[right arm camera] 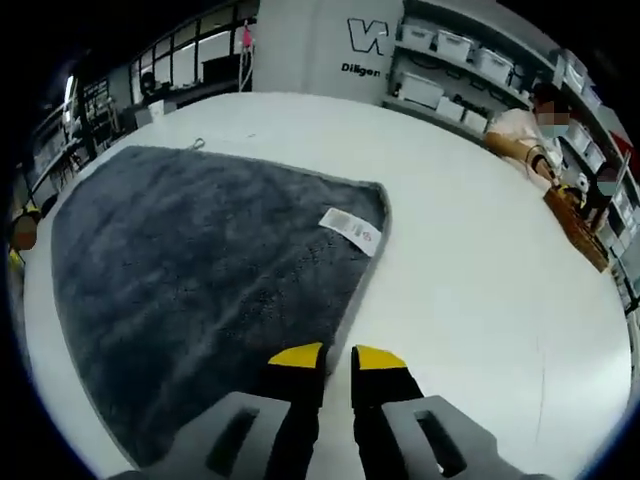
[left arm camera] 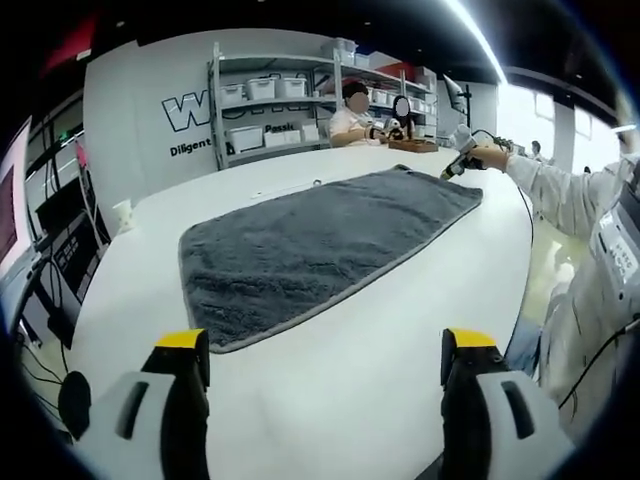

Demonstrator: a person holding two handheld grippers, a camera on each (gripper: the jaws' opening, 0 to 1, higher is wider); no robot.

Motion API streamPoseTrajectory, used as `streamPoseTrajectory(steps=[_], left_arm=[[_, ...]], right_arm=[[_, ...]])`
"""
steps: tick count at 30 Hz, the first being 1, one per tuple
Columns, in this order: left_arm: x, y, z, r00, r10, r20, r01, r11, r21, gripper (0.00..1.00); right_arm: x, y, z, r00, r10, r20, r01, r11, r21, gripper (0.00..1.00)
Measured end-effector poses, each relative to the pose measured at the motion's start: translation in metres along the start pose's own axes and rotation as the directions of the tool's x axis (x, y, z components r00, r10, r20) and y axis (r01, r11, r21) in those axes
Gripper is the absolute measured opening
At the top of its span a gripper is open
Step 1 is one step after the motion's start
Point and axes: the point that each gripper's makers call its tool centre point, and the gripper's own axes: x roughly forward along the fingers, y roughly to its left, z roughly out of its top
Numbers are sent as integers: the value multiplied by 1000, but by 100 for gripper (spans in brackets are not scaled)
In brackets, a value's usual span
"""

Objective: Open the folded towel by lifting each exposed corner and separating the folded layers until the towel lies flat within the target outline without major curled edges

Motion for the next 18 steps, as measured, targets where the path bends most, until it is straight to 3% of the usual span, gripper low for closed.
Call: streamPoseTrajectory(steps=[18], left_arm=[[-3,5,-3,1000,13,-7,-13,1000,-8,93]], right_arm=[[-2,-9,-3,999,-42,-35,40,998,-43,0]])
